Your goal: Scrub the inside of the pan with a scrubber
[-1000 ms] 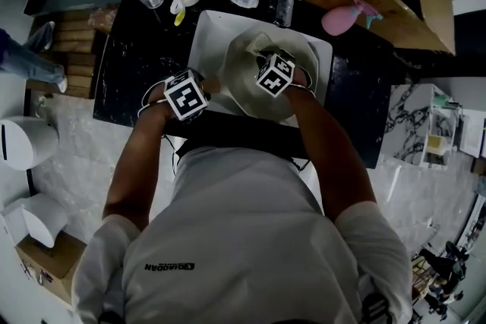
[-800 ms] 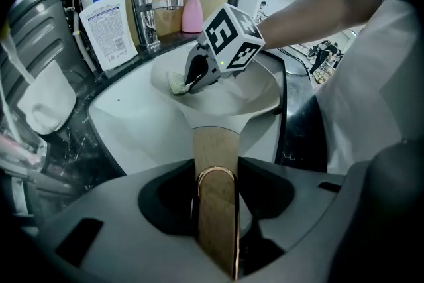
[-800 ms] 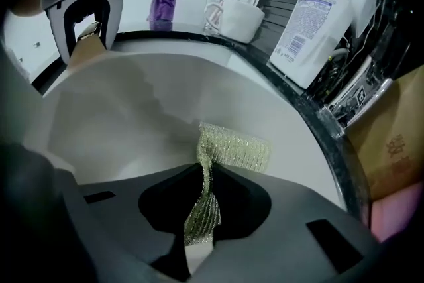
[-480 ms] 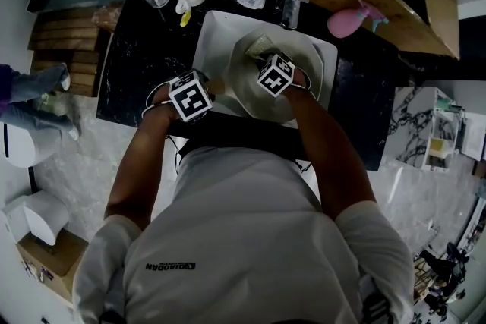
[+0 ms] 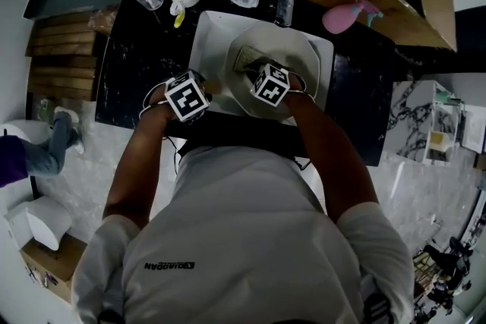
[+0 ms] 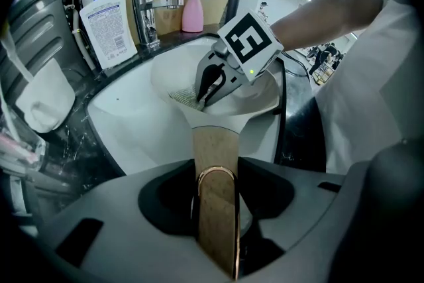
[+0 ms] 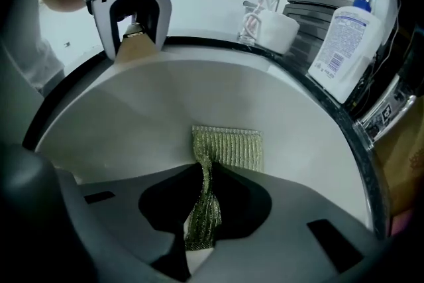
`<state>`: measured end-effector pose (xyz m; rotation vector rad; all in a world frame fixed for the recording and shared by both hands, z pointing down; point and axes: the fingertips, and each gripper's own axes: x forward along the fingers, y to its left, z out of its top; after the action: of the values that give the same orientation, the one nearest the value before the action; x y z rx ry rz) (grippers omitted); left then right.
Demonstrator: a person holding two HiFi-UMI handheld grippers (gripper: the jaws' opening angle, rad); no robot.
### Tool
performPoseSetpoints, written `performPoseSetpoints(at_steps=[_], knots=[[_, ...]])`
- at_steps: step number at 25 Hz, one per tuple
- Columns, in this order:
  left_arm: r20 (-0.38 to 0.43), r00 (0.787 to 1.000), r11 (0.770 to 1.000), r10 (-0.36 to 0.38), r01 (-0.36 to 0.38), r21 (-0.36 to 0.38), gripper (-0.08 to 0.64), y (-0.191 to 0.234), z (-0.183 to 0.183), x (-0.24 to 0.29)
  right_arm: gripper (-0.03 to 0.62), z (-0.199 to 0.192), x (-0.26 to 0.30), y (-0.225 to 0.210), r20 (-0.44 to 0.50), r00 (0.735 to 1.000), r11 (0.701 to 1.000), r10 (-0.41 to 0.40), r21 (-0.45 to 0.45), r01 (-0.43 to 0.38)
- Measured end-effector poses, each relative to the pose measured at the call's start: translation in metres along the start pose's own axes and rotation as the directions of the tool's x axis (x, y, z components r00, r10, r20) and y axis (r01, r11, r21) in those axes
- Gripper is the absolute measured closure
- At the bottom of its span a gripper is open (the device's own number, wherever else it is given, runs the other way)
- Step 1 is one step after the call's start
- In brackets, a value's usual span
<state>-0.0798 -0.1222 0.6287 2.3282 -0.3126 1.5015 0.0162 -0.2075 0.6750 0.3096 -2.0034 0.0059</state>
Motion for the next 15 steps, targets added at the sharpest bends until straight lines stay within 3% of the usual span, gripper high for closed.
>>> performPoseSetpoints(at_steps=[7, 15], knots=[[-0.001, 1.000, 1.000, 0.001, -0.001, 0.001, 0.368, 0.000, -0.001, 0.000, 0.517, 0.000, -0.007, 0.036, 0.023, 0.995, 0.995, 0.102, -0.024, -0.101], [0.008, 1.000, 1.000, 0.014, -0.014, 0.007, 0.368, 0.005, 0.000, 0.003, 0.517, -0.011, -0.020, 0.064, 0.026, 0.970, 0.970, 0.240, 0.034, -0.241]])
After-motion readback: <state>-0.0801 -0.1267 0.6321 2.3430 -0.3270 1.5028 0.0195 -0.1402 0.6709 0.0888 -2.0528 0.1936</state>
